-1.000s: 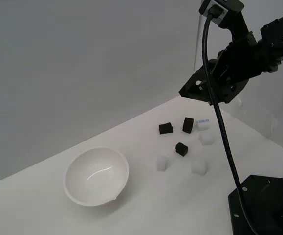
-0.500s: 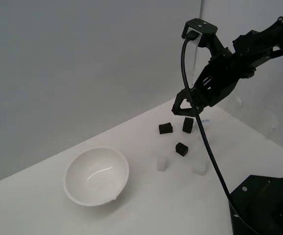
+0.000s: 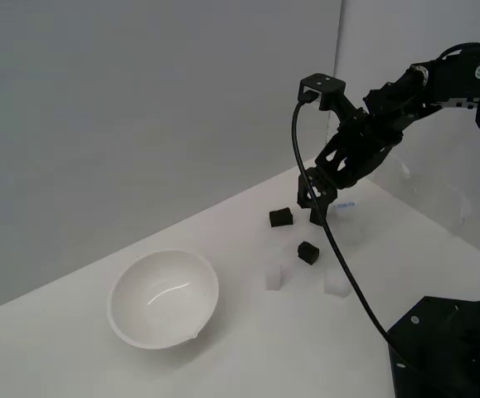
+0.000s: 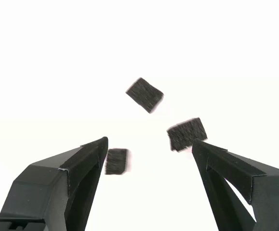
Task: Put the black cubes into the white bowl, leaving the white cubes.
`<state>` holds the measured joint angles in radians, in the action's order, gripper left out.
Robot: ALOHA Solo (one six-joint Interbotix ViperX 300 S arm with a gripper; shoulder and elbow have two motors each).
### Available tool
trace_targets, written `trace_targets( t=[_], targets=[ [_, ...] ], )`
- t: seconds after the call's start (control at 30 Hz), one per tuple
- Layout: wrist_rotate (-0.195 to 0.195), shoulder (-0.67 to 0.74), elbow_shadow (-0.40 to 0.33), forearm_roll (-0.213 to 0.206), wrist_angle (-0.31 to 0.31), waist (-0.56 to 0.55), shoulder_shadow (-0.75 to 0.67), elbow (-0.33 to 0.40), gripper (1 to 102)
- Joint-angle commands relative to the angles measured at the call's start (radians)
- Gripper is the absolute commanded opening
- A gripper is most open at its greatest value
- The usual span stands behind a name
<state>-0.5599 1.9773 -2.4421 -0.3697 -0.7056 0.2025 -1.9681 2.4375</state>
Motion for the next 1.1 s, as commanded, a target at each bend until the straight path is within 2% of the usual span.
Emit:
trace_targets(
  t=[0.0, 0.33, 0.53, 1.07],
  targets=[
    [-0.012, -0.014, 0.032, -0.014, 0.003, 0.029, 0.006, -0.023, 100],
    [-0.02, -0.133, 0.075, -0.014, 0.06, 0.06, 0.127, -0.064, 100],
    [-0.043, -0.224, 0.098, -0.014, 0.058, 0.086, 0.213, -0.087, 100],
    [-0.043, -0.33, 0.106, -0.012, 0.048, 0.11, 0.325, -0.095, 100]
  ],
)
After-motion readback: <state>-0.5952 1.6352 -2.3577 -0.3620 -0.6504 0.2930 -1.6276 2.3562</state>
